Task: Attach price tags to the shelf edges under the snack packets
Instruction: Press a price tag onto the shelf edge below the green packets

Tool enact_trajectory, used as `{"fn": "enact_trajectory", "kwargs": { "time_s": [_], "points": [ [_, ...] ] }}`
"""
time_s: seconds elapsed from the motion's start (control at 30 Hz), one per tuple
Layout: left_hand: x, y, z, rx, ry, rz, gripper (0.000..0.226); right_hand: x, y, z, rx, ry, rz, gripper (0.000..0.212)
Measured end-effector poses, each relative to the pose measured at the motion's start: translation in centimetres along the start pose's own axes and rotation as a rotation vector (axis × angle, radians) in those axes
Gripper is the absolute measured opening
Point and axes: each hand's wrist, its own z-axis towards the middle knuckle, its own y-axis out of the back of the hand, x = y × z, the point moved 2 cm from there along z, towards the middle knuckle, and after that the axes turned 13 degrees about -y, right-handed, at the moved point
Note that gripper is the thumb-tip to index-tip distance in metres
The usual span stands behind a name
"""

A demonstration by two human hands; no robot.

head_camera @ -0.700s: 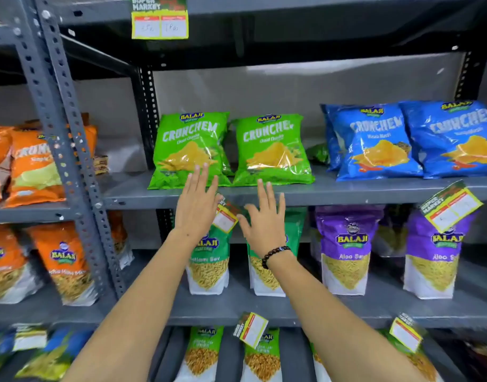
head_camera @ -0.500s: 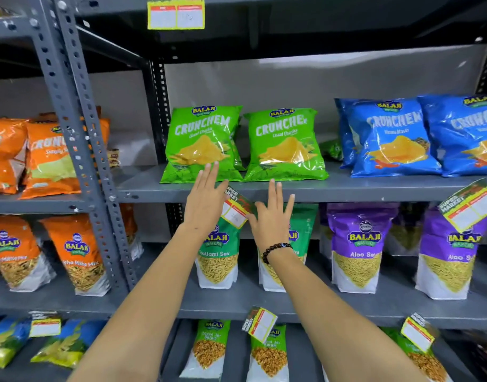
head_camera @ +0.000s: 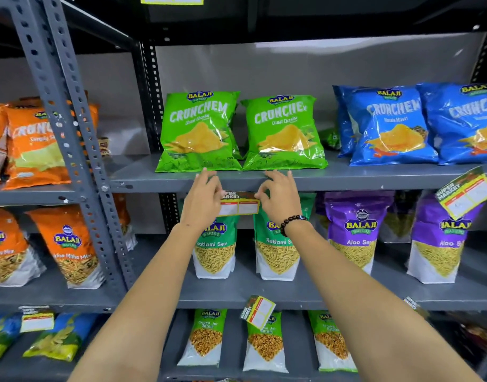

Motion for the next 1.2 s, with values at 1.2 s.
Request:
{"fn": "enact_trajectory", "kwargs": {
  "time_s": [1.2],
  "points": [
    [-0.4,-3.4,-3.2,-0.263,0.131,0.218,0.062,-0.4,-3.4,-3.6,-0.281,0.066,-0.003,0.066]
  ]
}}
